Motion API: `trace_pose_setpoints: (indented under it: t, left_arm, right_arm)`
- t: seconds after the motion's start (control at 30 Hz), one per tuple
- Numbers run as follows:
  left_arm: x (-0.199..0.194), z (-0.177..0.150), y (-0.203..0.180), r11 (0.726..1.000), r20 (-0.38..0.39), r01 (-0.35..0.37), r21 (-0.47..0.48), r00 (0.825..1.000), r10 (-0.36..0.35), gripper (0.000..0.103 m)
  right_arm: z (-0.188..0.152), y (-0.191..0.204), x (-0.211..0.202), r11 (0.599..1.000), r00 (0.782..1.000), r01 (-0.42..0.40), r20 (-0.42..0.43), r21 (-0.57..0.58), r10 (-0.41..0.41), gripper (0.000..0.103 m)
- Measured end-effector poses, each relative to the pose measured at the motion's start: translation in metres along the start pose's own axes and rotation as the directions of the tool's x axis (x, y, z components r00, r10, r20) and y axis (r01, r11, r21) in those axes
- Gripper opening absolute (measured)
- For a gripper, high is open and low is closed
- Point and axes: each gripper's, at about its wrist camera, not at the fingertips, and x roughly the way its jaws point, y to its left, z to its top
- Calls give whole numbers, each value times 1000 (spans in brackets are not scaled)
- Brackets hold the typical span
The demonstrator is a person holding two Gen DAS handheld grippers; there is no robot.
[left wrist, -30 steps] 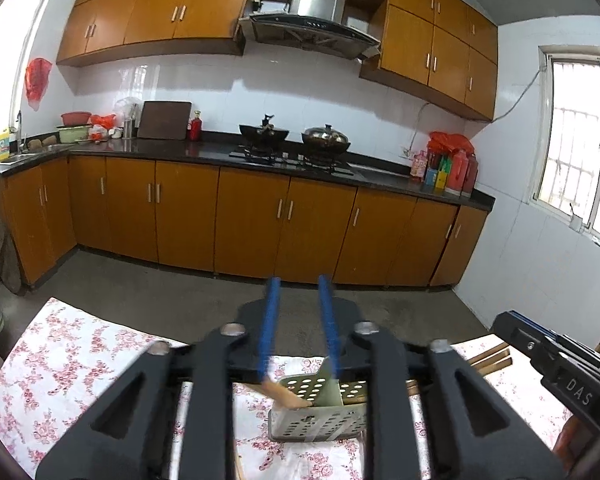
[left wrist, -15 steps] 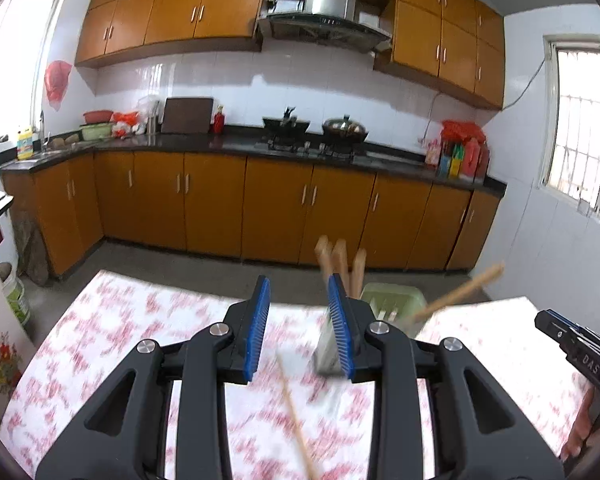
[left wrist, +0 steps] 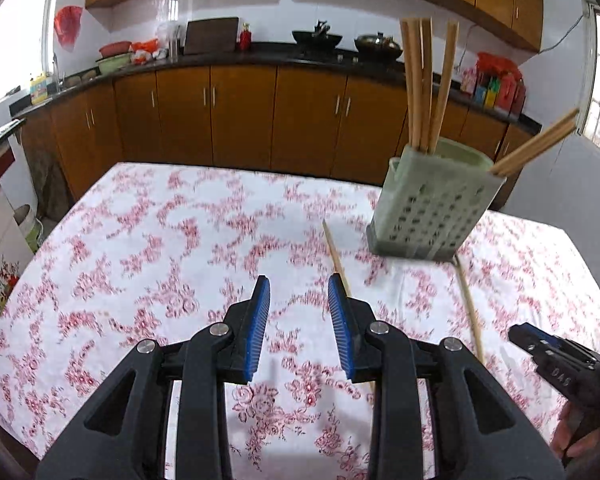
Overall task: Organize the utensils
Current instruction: 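Move both open grippers back down to the last chopsticks, then close the right gripper on a chopstick while the left gripper grasps another chopstick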
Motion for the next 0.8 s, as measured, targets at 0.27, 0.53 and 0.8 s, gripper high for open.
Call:
trace_pose_setpoints:
  t: [0.27, 0.53, 0.8]
  left_arm:
    - [11, -15, -3, 1000, -48, 16, -4, 999, -16, 32]
    - [22, -27, -15, 999, -89, 37, 1, 995, -37, 32]
    - [37, -37, -31, 997, -144, 82, 13, 986, -79, 32]
  right_arm:
    - [-11, 18, 29, 999, 998, 21, -65, -50, -24, 31]
    - [-15, 4, 30, 996, 996, 81, -33, -32, -82, 8]
    - [4, -56, 26, 969, 980, 200, -27, 146, -198, 8]
